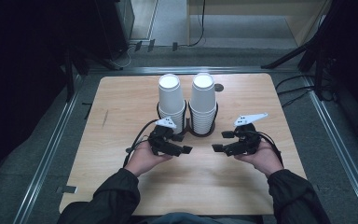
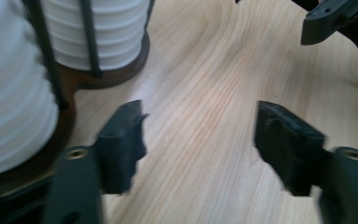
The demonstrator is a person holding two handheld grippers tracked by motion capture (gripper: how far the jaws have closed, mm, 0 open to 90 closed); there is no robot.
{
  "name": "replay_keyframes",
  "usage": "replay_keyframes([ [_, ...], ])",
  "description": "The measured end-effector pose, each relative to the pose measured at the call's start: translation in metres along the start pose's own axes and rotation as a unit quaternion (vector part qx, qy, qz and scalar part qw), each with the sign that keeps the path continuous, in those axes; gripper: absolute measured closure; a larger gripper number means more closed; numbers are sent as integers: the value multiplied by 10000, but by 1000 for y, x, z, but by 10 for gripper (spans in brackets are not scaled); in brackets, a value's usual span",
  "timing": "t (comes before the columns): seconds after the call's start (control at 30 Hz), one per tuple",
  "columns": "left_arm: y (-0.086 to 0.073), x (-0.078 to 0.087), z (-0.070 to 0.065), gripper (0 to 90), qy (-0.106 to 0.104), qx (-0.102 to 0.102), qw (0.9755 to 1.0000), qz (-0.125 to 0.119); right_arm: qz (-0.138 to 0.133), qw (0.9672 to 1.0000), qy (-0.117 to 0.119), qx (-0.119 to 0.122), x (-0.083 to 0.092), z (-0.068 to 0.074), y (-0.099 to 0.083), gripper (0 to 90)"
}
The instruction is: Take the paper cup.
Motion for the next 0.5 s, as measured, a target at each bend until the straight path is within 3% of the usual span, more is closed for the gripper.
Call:
replay_keyframes([
  [0.03, 0, 0, 0, 380, 0, 0, 10000, 0, 0, 10000, 0, 0, 0, 0, 0, 256],
  [0.1, 1, 3, 1, 393, -50, 65, 10000, -36, 210, 9998, 17, -34, 0, 0, -2, 365],
  [0.13, 0, 3, 1, 393, -50, 75, 10000, -31, 210, 9998, 17, -34, 0, 0, -2, 365],
  [0.23, 1, 4, -2, 427, -47, -57, 10000, -5, 264, 9996, 27, 57, -1, 2, -4, 408],
  [0.5, 7, 9, -1, 556, 316, -221, 9992, -116, 349, 9994, 6, 76, -3, 2, -5, 425],
])
Point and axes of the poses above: each handheld gripper's, and its own axes: x roughly backward along the jaws, y roughly out of its top, z roughly to its left, the point moved 6 cm from there along -x, roughly forward along the jaws, and after that the axes turned 5 degrees about -z, right-handed, at the moved point
